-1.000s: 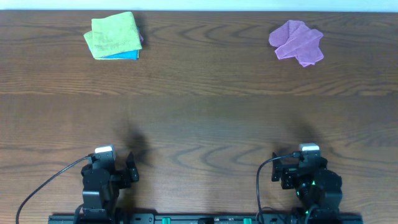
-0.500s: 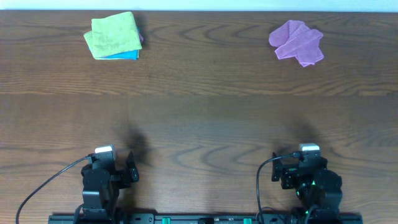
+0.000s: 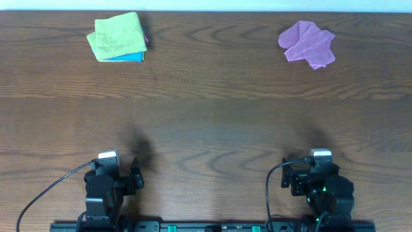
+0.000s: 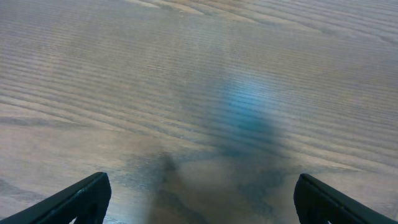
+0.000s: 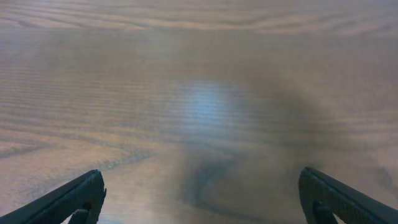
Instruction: Fold the cloth
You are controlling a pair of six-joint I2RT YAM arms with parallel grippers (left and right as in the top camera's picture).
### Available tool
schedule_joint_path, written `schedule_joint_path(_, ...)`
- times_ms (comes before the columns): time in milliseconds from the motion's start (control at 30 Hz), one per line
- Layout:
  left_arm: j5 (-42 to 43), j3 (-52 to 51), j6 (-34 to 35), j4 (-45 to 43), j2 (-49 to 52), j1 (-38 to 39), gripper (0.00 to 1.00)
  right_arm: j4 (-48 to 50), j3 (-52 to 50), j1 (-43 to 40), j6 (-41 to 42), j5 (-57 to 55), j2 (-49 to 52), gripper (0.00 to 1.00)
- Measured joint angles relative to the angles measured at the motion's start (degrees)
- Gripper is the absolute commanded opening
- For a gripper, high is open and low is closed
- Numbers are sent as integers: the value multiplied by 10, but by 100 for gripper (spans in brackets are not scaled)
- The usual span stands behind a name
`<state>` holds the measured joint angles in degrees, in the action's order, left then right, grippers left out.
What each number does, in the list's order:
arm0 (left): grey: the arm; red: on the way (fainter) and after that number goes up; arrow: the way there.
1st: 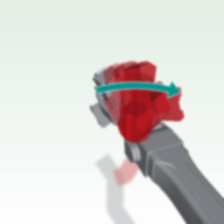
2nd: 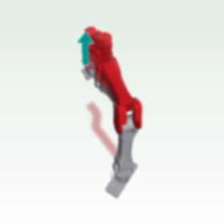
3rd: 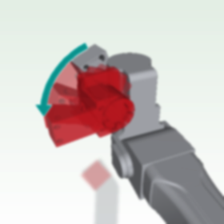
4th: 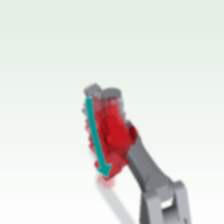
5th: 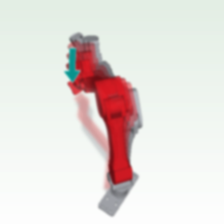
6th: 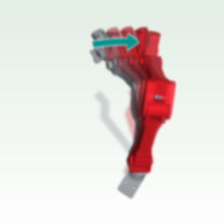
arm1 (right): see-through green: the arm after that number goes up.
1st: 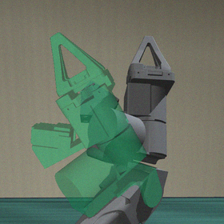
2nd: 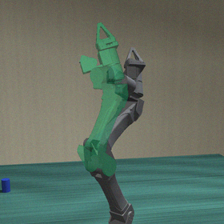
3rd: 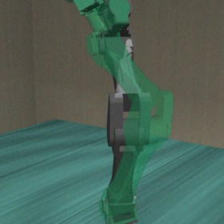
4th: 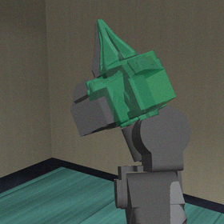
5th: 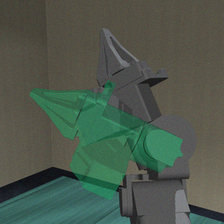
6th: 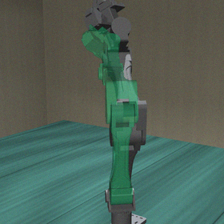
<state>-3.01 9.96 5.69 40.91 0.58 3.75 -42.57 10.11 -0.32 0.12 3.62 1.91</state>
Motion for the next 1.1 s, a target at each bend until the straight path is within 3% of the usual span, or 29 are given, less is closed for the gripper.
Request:
schedule_joint_path(267,0,0,0,0,0,0,95,-9,96,-21,30,-24,134,99)
schedule_joint_path(833,0,0,0,0,0,0,96,-83,654,-91,64,-38,737,99)
schedule_joint_path(1100,0,0,0,0,0,0,95,-74,821,-104,65,-38,945,99)
